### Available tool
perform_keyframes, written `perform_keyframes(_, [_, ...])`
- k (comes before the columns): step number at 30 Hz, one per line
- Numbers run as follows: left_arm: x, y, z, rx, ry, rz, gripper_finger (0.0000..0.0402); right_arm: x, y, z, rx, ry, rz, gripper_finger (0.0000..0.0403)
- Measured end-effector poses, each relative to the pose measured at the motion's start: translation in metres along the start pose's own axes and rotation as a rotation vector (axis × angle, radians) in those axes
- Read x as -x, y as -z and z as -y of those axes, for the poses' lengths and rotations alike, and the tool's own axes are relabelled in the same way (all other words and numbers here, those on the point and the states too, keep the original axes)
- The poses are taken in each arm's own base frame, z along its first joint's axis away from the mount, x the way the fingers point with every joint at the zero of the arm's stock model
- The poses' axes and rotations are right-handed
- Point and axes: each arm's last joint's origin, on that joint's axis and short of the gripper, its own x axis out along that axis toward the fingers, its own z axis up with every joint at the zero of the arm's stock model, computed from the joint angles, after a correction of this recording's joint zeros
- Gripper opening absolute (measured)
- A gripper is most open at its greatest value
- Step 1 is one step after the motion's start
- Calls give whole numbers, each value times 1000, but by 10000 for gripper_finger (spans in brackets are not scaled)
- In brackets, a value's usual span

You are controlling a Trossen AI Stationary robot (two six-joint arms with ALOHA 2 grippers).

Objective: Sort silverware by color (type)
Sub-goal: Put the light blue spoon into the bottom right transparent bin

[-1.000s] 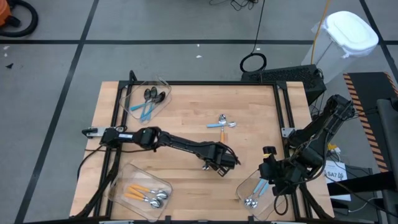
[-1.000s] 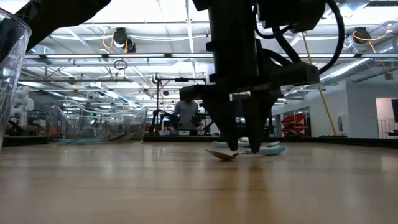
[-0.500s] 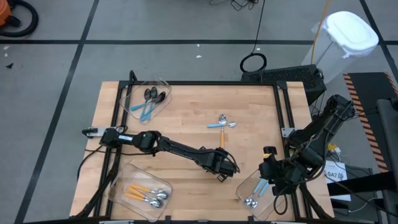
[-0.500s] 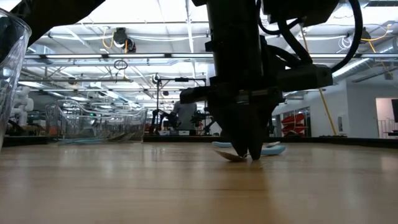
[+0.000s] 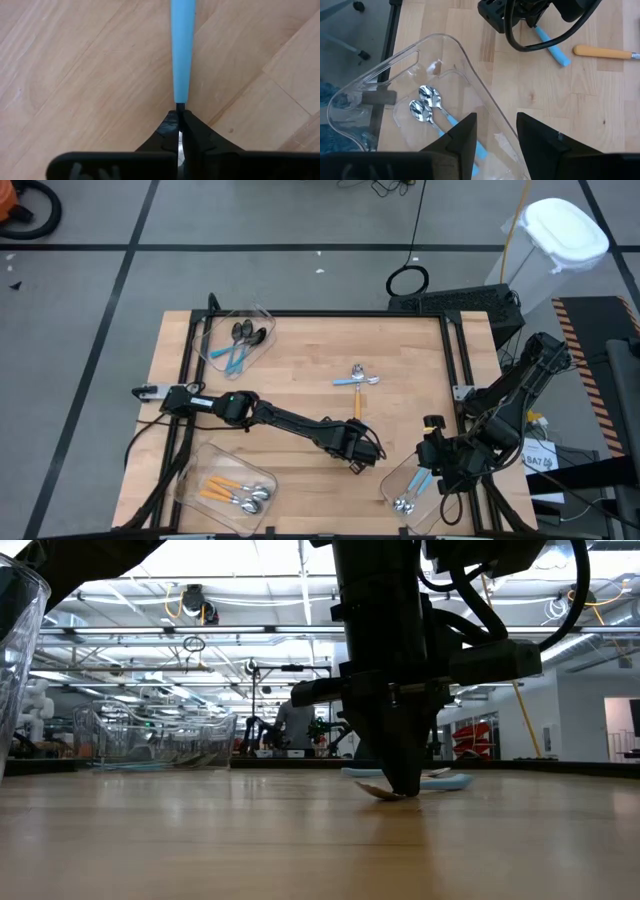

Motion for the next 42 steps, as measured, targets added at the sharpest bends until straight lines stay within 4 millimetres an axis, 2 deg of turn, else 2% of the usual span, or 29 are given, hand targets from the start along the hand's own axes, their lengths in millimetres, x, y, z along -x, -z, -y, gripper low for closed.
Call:
perform_keyframes(9, [1, 2, 2, -2, 3, 2, 2, 0, 1, -1, -23, -36, -38, 132])
perform_keyframes(15, [12, 6, 6, 10, 45, 3, 1, 1, 2, 0, -25, -52, -53, 132])
perform_keyframes(22, [37, 6, 10, -7, 116, 41, 1, 7, 5, 3, -79, -81, -69, 132])
perform_keyframes(32, [41, 18, 22, -21, 185, 19, 1, 17, 6, 8, -116, -105, -35, 132])
perform_keyframes(35, [56, 20, 25, -27, 235, 31, 1, 18, 6, 8, -117, -108, -33, 132])
perform_keyframes(42, [118, 14, 20, 7, 388, 96, 1, 18, 3, 5, -153, -145, -1, 132])
